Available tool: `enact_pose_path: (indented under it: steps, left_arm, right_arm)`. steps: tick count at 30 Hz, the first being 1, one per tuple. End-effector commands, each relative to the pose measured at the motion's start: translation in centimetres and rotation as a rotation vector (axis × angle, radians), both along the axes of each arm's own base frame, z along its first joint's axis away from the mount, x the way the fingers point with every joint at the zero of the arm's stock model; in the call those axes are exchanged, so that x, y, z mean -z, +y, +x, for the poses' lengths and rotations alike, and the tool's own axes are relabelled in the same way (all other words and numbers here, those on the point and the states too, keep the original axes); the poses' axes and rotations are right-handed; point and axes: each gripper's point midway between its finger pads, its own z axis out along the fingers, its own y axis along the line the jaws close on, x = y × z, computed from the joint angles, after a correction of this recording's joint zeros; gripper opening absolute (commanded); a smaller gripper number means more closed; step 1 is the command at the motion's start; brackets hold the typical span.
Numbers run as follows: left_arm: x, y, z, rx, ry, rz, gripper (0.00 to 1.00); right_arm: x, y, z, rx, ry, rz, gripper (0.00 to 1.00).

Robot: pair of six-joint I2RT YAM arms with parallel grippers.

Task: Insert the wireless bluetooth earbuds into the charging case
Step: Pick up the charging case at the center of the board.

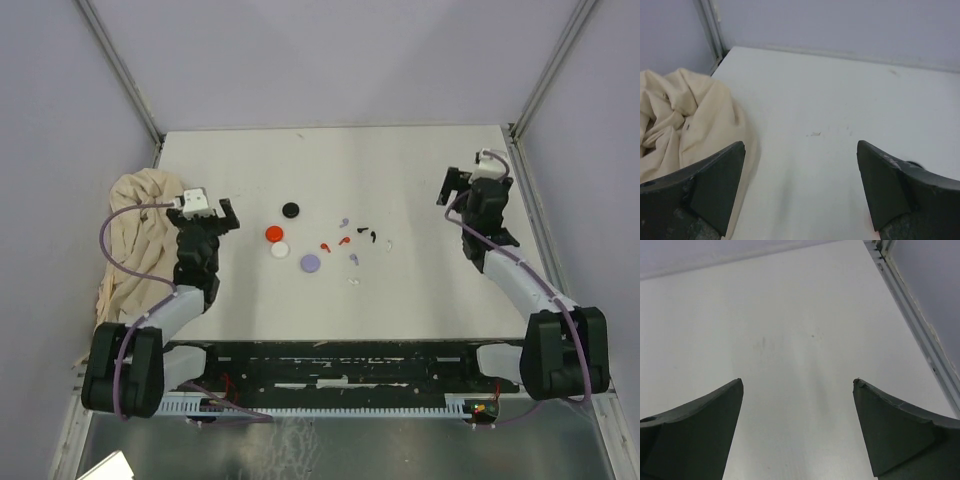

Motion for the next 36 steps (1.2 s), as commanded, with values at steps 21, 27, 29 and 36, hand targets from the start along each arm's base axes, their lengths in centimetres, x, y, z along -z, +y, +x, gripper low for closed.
enact_pose_path:
  steps: [21, 27, 29, 36]
  left_arm:
    - [-0.8, -7.6, 0.7, 0.259, 0.168, -0.442, 0.87]
    - [1.2, -7.6, 0.2, 0.222, 0.244, -0.444, 0.98]
    - [1.6, -7.3, -0.1, 0.204, 0.258, -0.451, 0.99]
    - [1.3, -6.7, -1.5, 0.171, 0.268, -0.454, 0.99]
  right_arm:
    - [-2.0, 22.0, -1.5, -0.654, 0.352, 0.035, 0.99]
    - [-0.2, 30.7, -3.4, -0.820, 0.396, -0.139, 0.99]
    - [0.8, 33.2, -4.1, -0.878, 0.417, -0.204, 1.00]
    - [3.7, 40.2, -5.7, -1.078, 0.438, -0.238, 0.97]
